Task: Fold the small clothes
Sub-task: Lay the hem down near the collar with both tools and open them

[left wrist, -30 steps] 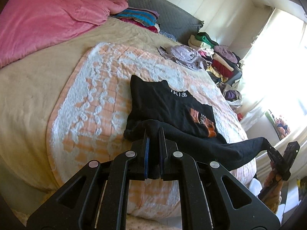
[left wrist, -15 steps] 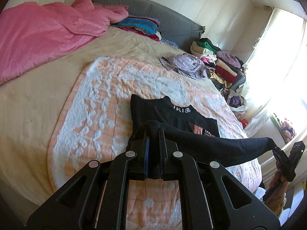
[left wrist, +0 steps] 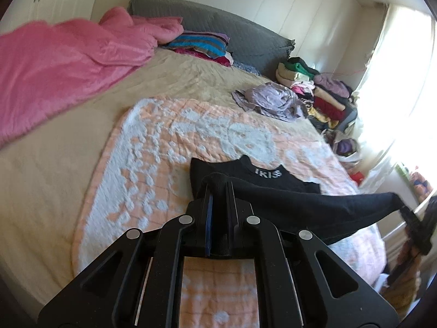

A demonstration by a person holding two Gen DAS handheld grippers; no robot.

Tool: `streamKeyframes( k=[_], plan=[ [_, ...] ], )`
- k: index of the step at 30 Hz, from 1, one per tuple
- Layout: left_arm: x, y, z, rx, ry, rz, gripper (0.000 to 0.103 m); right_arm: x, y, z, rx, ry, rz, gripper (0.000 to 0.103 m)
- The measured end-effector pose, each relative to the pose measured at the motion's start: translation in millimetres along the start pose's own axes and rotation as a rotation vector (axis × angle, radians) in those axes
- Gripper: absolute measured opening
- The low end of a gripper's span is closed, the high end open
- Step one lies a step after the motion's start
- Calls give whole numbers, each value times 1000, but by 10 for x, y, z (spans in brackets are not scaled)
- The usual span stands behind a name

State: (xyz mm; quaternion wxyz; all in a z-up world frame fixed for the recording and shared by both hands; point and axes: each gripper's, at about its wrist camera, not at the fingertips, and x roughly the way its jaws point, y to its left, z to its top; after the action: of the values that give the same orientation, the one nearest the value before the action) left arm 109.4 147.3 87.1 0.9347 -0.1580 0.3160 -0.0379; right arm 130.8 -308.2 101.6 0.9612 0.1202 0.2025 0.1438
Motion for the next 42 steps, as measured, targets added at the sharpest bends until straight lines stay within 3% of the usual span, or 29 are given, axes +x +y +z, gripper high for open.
streamKeyframes(
  k=[17,42],
  plan=[
    [312,-8,182,8,2,5,2,482,-131,113,12,16,-45,8],
    [1108,152,157,58,78,73,3,1209,-345,-98,18,123,-133,8]
  ],
)
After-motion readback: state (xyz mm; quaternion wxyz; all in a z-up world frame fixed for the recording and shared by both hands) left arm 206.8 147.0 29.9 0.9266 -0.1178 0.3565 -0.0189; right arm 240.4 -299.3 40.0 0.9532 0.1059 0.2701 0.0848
